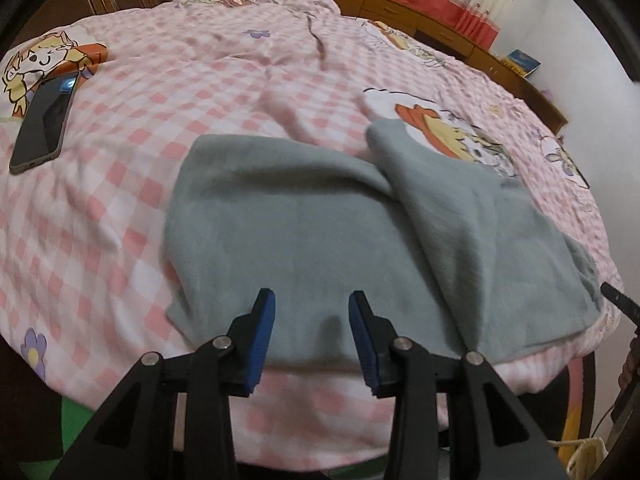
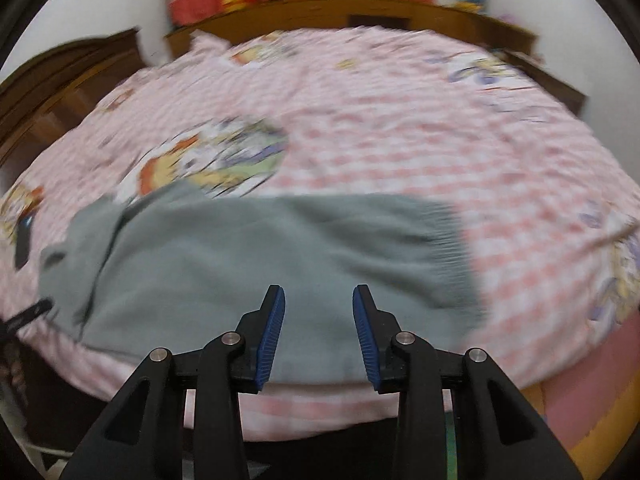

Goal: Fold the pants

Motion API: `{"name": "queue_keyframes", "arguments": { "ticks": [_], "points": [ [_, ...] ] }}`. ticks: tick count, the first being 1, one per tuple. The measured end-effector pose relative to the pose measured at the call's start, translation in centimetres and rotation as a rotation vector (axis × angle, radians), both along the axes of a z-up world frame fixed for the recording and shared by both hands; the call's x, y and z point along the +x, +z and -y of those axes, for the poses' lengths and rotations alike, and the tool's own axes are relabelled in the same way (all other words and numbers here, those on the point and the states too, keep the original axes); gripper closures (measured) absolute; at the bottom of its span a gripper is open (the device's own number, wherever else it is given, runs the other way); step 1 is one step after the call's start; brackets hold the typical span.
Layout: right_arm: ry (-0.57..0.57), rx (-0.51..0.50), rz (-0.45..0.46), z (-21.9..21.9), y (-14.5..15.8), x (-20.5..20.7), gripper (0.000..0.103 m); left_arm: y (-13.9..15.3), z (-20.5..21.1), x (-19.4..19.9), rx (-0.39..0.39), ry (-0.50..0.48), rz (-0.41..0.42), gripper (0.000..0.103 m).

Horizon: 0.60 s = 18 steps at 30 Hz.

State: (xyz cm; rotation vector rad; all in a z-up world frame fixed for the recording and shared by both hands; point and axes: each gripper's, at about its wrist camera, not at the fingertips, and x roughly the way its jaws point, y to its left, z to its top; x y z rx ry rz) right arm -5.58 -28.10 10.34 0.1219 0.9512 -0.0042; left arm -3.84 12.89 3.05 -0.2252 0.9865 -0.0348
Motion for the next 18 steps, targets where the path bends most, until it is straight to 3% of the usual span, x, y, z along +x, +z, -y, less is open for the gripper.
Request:
{"name": "queue_keyframes", "arguments": {
  "ticks": [5,9,11,15,18],
  "points": [
    [0.126,0.054,-0.079,-5.9,-3.5,1.9,0.067,-1.4,-1.0,1.5,0.102,0.033,-0.039,0.063],
    [0.187,0.003,-0.14,-9.6,-7.1,2.8,0.066,-2.2,-2.4,1.7,0.11,0.045,-0.044,0.063],
    [0.189,-0.018,-0.125,-9.9,-8.0,2.8,0.064,-2.1,-2.7,1.6,0.109,0.035,-0.04,0.064],
    [0.174,-0.011,-0.151,-10.0,-7.2,2.8,0.062,-0.9,-2.2,1.4,0.102,0.011,-0.031,0.064],
    [0.189,0.021,-0.105,-10.8,-5.2,3.0,0.062,0.2,-1.3,1.3,0.068,-0.016,0.0,0.064]
  ]
}}
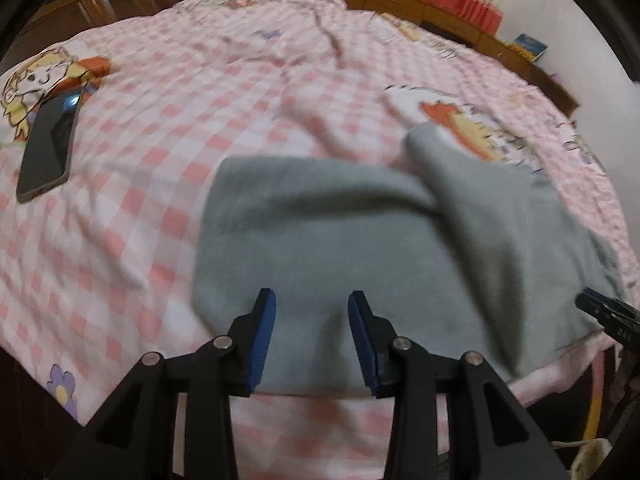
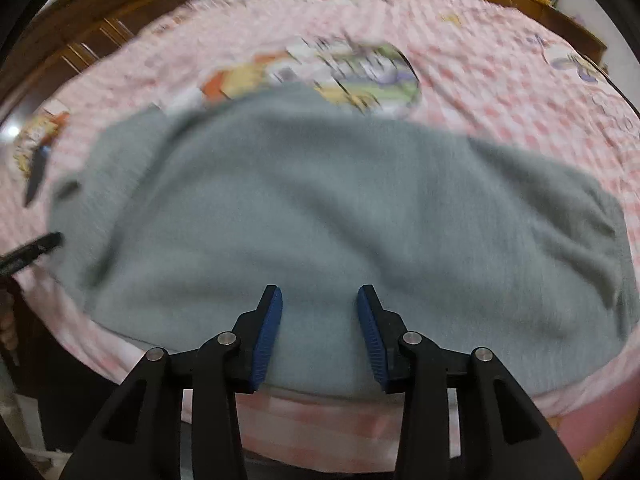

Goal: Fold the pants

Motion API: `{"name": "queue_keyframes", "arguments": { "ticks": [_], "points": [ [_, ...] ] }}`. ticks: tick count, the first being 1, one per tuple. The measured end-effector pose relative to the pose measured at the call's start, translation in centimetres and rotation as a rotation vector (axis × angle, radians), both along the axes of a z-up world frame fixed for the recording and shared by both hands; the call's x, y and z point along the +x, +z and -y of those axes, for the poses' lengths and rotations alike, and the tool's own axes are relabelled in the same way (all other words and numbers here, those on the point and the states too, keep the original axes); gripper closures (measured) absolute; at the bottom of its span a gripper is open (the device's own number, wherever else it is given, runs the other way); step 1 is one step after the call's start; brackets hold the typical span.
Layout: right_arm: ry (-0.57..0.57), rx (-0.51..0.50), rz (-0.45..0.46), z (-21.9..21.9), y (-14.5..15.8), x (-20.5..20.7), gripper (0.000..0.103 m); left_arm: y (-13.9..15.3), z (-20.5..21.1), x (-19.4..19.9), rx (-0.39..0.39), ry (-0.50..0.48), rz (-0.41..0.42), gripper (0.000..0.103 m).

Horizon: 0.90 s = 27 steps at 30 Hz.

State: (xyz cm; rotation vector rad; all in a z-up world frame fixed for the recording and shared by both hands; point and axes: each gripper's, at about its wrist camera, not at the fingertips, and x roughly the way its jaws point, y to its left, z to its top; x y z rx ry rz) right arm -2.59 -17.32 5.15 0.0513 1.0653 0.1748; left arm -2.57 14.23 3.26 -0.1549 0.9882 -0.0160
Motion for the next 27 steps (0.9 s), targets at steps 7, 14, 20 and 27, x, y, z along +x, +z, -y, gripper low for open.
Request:
{"name": "queue_keyframes", "arguments": {
  "ticks": [7,14,20,27],
  "points": [
    [0.125,0.241,0.018,-5.4,2.7,3.7,0.062,0.6,0.9,1.1,-0.036,-0.03,0.019,0.063],
    [0.19,0.271,-0.07,-11.1,0.2,8.3,0.062,0.0,0.2,1.3,-0.079,-0.026,0.0,0.063],
    [0.216,0.342,-0.076,-12.6,0.1,9.4,0.063,-0.3,-0.2,1.5,-0.104,-0.019,-0.004,0.063],
    [0.239,0.403,0.062,-11.2,2.5,8.1,0.099,0.4,0.5,1.4,-0.115,-0.042,0.002,0.063]
  ]
}}
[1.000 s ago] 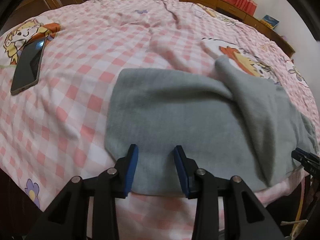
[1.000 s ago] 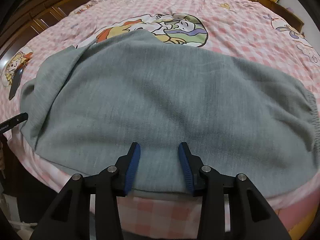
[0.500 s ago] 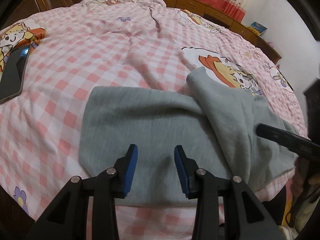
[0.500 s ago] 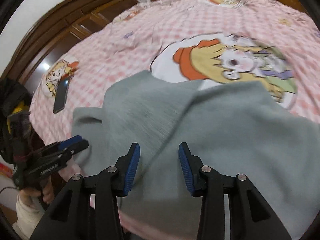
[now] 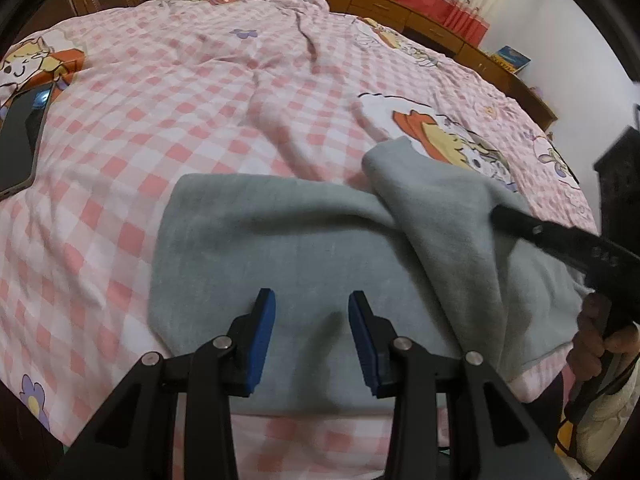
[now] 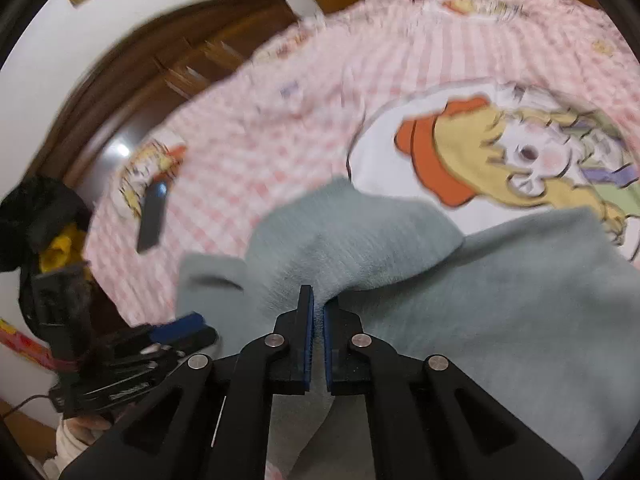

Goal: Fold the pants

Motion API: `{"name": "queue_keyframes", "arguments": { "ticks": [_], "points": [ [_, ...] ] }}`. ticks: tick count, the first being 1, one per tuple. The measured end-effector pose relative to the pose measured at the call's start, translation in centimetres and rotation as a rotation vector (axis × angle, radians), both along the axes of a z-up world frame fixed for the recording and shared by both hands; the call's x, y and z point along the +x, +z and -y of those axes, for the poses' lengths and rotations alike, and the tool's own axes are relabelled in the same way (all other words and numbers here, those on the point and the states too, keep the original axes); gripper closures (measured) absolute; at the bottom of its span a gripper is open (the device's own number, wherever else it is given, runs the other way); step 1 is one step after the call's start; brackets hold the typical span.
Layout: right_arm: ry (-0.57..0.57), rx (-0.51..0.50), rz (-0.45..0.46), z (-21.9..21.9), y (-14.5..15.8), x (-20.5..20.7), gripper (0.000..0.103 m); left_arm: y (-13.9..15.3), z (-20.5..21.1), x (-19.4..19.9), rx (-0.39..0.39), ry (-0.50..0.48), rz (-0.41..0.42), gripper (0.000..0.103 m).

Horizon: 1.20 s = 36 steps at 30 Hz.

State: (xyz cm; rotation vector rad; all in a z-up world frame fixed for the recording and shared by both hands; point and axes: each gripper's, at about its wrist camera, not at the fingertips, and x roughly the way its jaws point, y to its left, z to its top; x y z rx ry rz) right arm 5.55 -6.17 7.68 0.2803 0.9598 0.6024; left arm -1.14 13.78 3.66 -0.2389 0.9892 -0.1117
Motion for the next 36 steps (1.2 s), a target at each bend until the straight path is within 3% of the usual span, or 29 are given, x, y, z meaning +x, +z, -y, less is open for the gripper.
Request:
{"name": "queue_keyframes", "arguments": {
  "ticks": [10,18,21,25,29,33,36],
  "points": [
    [-0.318,0.082,0.15,11.9,4.7,-5.3,0.099,1.4,4.7,2.2,-0.036,-0.133,0.027,0.063],
    [-0.478,0.066,0.133,18.6,3.7,-7.2,0.099,0.3,9.7,6.3,-0.056,-0.257,0.025,0.064],
    [-0.528,0.096,0.137,20.3,3.3,-7.7,0.098,-0.1,10.4,8.3,0.011,-0.242,0.046,0.066],
    [-0.6,0.128,0.185,22.6,4.2,-8.9,0.098,-0.4,9.4,10.6,0.045,-0.137,0.041,0.07],
    [-0.662,0.144,0.251,25.2,6.3,-9.7,0.098,0.2,8.7,10.1,-0.029,-0.111,0.03,0.07],
    [-0.69,0.122,0.318,26.7,8.8,-9.7,0.099,1.4,11.1,8.4,-0.018,-0.2,0.043,0.07],
    [-0.68,0.133,0.352,27.3,10.6,-9.3,0.098,2.2,14.1,7.5,-0.056,-0.322,0.042,0.07]
  ]
}}
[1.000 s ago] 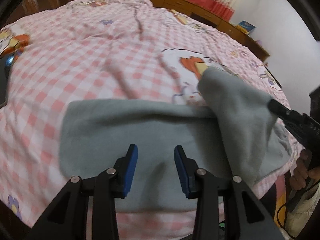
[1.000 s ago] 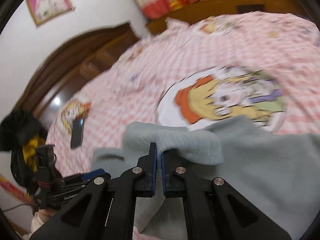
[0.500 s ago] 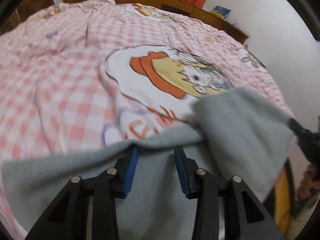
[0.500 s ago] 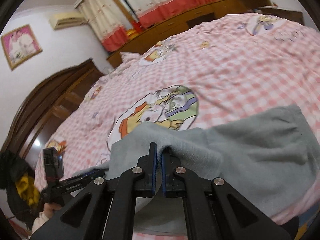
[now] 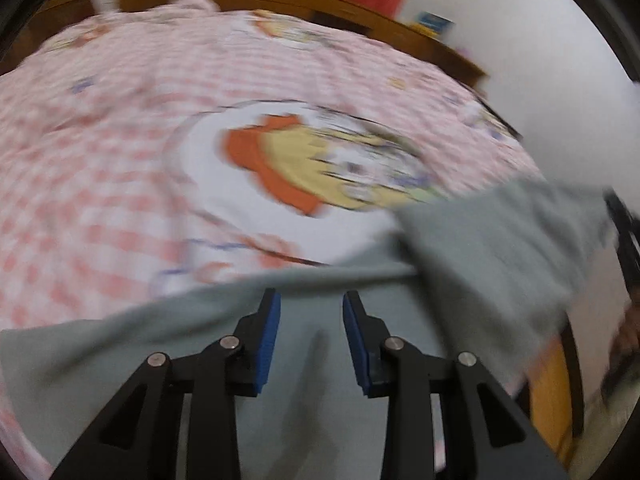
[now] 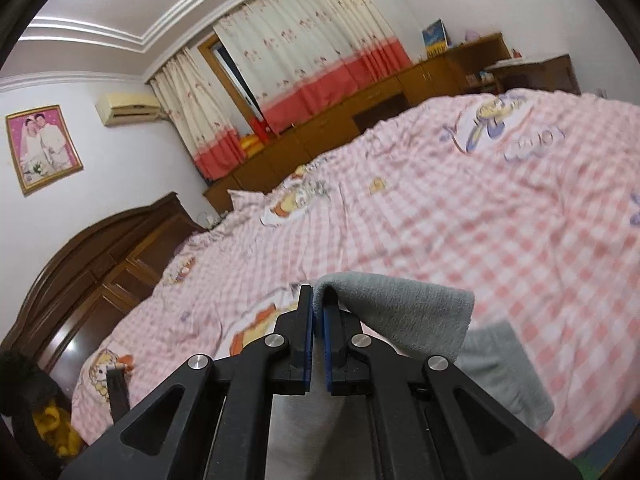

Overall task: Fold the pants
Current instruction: 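Lift the pants edge with the right gripper and fold it over the bundle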

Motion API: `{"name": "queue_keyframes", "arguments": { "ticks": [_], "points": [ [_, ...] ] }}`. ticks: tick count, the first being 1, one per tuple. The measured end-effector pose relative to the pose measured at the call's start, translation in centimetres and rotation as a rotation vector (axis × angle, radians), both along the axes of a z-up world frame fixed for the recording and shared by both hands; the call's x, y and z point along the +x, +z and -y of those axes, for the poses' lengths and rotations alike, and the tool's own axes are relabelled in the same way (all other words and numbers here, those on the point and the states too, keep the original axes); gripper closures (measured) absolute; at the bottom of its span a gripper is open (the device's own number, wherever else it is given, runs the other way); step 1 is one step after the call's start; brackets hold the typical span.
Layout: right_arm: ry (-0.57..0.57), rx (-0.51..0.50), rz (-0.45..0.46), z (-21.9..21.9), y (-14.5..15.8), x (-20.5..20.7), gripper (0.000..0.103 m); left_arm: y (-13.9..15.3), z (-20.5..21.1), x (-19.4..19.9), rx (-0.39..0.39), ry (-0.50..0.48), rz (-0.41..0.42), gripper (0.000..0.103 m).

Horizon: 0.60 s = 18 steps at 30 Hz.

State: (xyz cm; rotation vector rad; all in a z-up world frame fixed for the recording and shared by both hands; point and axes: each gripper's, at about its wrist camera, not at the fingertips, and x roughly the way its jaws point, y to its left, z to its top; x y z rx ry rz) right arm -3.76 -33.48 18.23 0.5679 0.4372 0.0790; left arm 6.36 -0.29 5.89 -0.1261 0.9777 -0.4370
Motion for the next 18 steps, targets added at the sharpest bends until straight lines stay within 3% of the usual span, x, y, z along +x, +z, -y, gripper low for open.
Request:
{"name": "queue_keyframes", "arguments": {
  "ticks": [4,6,8,12,15,18],
  "points": [
    [0.028,-0.016,0.05,-0.5,2.2,0.4,0.098,-0.3,4.7,-0.1,-0.028,-0.146,-0.019,0.07],
    [0.052,-0.022,0.088,-1.2,3.5,0.1,0.098,-0.9,6.0,0.5,0.002,-0.158,-0.012,0.07],
    [0.08,-0.022,0.111,-1.9,4.5,-0.1,0.098,-1.8,6.2,1.4,0.08,-0.111,-0.011,0.07],
    [0.17,-0.023,0.127,-3.8,5.5,-0.4,0.098,-2.4,3.1,1.7,0.067,-0.026,-0.031,0.075],
    [0.261,-0.04,0.116,-6.7,5.3,-0.2,0.098,-2.5,-0.4,1.0,0.138,0.042,-0.02,0.078],
    [0.347,-0.04,0.104,-9.5,4.5,0.2,0.098,-2.3,-4.7,0.1,0.152,0.109,-0.023,0.081]
  ]
}}
